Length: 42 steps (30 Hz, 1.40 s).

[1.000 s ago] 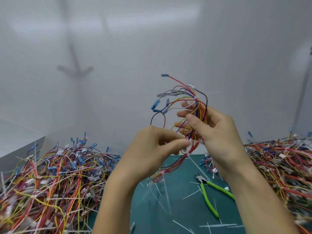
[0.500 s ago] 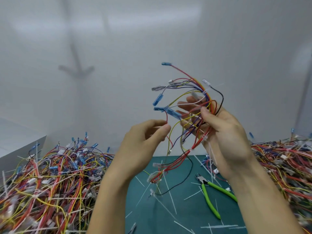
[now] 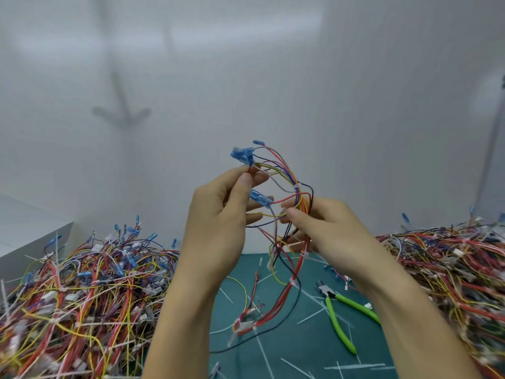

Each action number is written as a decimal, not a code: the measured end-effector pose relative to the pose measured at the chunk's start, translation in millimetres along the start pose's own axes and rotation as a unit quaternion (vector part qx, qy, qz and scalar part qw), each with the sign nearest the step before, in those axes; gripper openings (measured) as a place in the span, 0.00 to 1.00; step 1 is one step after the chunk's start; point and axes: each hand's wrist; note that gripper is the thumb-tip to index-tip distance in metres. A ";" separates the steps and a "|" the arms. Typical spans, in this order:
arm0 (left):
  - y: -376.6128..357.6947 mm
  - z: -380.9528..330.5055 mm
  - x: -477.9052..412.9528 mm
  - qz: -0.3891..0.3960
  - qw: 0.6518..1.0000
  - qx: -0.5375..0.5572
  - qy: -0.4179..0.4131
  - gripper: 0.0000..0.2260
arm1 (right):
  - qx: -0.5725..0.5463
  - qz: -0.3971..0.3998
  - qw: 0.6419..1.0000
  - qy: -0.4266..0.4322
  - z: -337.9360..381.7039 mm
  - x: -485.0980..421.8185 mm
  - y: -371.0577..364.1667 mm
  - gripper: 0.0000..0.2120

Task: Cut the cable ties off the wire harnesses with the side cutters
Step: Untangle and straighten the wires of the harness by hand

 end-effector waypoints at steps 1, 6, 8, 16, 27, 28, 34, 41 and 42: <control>1.1 1.0 0.0 -0.001 1.000 -0.004 0.004 0.12 | -0.026 -0.025 0.999 0.011 -0.3 -0.3 0.6 0.07; 9.7 10.5 0.9 0.055 0.994 -0.052 0.078 0.12 | -0.163 -0.136 0.974 0.074 2.8 -0.7 7.7 0.08; 12.2 14.8 2.0 0.095 0.987 -0.072 0.109 0.11 | -0.185 -0.172 0.964 0.089 3.7 -1.0 9.1 0.07; 19.0 29.3 7.1 0.261 0.928 -0.185 0.193 0.11 | -0.240 -0.213 0.940 0.113 6.2 0.5 11.4 0.05; 23.4 44.2 8.7 0.385 0.845 -0.286 0.236 0.04 | -0.265 -0.252 0.923 0.122 8.5 2.2 16.4 0.07; 23.5 47.1 8.6 0.380 0.840 -0.301 0.244 0.02 | -0.266 -0.254 0.922 0.122 8.5 2.2 16.8 0.07; 28.0 57.2 9.5 0.334 0.831 -0.354 0.268 0.05 | -0.274 -0.254 0.920 0.119 9.1 3.0 18.0 0.07; 40.9 56.4 6.9 0.206 0.894 -0.305 0.256 0.04 | -0.284 -0.257 0.917 0.108 9.3 4.1 20.3 0.06; 42.6 55.0 7.1 0.186 0.907 -0.279 0.257 0.04 | -0.285 -0.259 0.917 0.108 9.1 4.3 21.0 0.05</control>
Point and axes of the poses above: each hand's wrist, its own x-axis away from the middle knuckle, its own y-axis out of the back of the hand, z = x × y, and after that the axes turned 5 degrees about z, right-handed
